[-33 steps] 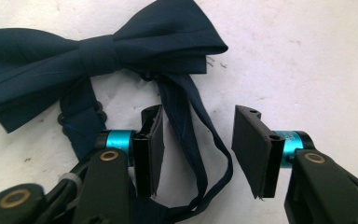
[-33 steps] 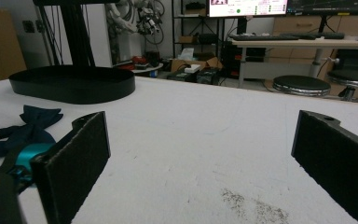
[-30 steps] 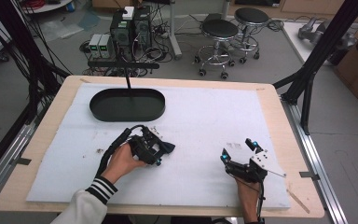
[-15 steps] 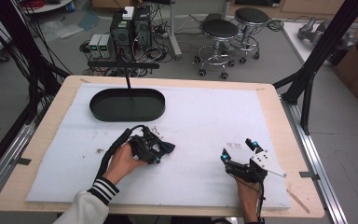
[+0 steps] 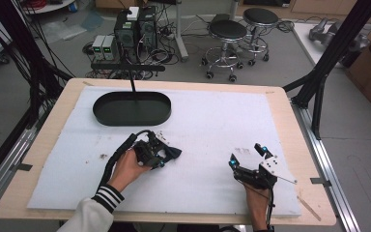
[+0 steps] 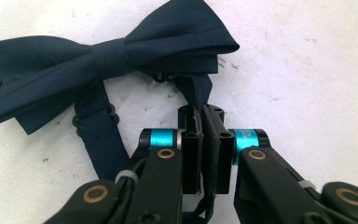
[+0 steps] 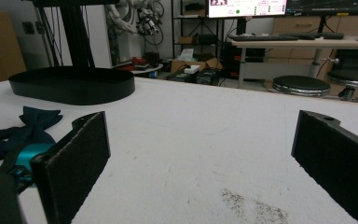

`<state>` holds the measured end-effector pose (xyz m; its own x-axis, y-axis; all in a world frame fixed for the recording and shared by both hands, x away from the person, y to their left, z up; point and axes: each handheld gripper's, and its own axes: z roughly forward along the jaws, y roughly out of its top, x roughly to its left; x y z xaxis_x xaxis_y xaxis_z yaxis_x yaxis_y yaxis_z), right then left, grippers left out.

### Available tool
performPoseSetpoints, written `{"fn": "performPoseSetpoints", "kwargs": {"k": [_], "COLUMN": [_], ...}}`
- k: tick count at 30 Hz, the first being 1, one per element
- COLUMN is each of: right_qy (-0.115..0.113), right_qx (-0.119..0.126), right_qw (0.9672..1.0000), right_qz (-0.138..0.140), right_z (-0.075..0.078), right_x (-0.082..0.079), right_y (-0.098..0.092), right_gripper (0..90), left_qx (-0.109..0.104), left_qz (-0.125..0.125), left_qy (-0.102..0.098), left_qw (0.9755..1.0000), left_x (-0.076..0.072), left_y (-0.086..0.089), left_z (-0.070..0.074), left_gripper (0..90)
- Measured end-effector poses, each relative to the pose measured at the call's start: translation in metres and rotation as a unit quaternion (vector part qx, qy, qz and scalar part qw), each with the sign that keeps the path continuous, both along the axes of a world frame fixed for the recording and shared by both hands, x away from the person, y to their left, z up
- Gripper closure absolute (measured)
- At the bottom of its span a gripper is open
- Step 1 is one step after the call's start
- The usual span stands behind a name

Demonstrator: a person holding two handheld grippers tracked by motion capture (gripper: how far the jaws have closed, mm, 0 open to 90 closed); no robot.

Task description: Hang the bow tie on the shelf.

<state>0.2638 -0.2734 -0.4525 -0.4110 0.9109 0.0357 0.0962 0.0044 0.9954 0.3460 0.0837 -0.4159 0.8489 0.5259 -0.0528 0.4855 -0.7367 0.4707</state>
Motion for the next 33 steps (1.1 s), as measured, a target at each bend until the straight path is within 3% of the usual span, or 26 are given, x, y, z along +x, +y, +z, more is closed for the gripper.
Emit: {"fn": "performPoseSetpoints", "kwargs": {"k": [11, 18, 20, 23, 24, 28, 30, 32, 33], "right_qy": [0.0, 0.0, 0.0, -0.001, 0.0, 0.0, -0.001, -0.001, -0.001], "right_qx": [0.001, 0.001, 0.0, -0.001, -0.001, -0.001, -0.002, -0.002, -0.002], "right_qw": [1.0, 1.0, 1.0, 1.0, 1.0, 1.0, 1.0, 1.0, 1.0], "right_qz": [0.0, 0.0, 0.0, 0.0, 0.0, 0.0, 0.0, -0.001, -0.001], "right_z": [0.0, 0.0, 0.0, 0.0, 0.0, 0.0, 0.0, 0.0, 0.0], "right_x": [0.0, 0.0, 0.0, 0.0, 0.0, 0.0, 0.0, 0.0, 0.0], "right_y": [0.0, 0.0, 0.0, 0.0, 0.0, 0.0, 0.0, 0.0, 0.0], "right_gripper": [3.2, 3.2, 3.2, 3.2, 3.2, 3.3, 3.2, 3.2, 3.2], "left_qx": [-0.008, -0.042, -0.061, -0.068, -0.08, -0.096, -0.114, -0.118, -0.126], "left_qz": [-0.001, 0.006, 0.011, 0.013, 0.016, 0.024, 0.032, 0.034, 0.04], "left_qy": [-0.014, -0.034, -0.05, -0.063, -0.081, -0.095, -0.107, -0.112, -0.122], "left_qw": [0.9999, 0.9985, 0.9968, 0.9956, 0.9933, 0.9906, 0.9872, 0.9861, 0.9837], "left_x": [-0.001, -0.002, -0.003, -0.003, -0.005, -0.006, -0.005, -0.005, -0.005], "left_y": [0.002, 0.008, 0.011, 0.014, 0.016, 0.02, 0.025, 0.027, 0.03], "left_z": [0.003, 0.012, 0.017, 0.02, 0.024, 0.029, 0.032, 0.033, 0.036], "left_gripper": [88.1, 88.1, 88.1, 88.1, 88.1, 88.1, 88.1, 88.1, 88.1]}}
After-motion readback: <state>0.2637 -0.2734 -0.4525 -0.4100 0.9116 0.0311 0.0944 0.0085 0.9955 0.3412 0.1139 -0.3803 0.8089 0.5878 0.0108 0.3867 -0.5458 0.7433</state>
